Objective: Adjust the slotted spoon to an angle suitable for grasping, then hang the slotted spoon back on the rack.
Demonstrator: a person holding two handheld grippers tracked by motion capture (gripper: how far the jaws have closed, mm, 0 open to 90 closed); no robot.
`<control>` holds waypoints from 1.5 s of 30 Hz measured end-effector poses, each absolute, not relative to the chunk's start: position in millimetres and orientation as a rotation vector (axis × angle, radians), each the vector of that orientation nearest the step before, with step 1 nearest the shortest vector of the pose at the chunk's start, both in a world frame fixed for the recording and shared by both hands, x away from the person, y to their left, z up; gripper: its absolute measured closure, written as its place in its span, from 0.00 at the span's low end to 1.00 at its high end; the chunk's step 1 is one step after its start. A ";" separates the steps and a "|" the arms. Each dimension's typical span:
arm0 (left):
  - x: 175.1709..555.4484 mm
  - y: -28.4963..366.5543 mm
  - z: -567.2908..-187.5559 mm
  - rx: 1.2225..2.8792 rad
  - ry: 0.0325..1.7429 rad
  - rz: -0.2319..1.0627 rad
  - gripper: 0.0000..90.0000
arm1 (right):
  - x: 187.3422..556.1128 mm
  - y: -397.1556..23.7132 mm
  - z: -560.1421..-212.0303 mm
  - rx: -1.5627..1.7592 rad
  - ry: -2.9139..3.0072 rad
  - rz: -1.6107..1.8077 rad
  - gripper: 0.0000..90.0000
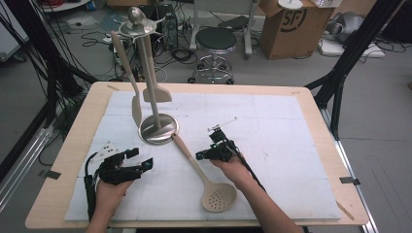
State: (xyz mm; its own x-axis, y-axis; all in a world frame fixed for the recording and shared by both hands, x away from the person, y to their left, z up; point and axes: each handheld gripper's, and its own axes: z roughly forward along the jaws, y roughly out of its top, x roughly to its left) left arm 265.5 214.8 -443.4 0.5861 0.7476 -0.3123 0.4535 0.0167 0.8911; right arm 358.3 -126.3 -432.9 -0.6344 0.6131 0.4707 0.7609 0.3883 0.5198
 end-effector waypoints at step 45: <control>267.4 211.8 -442.2 1.624 1.012 0.304 0.22 | 329.2 -126.4 -438.5 -1.335 -2.325 -0.978 0.69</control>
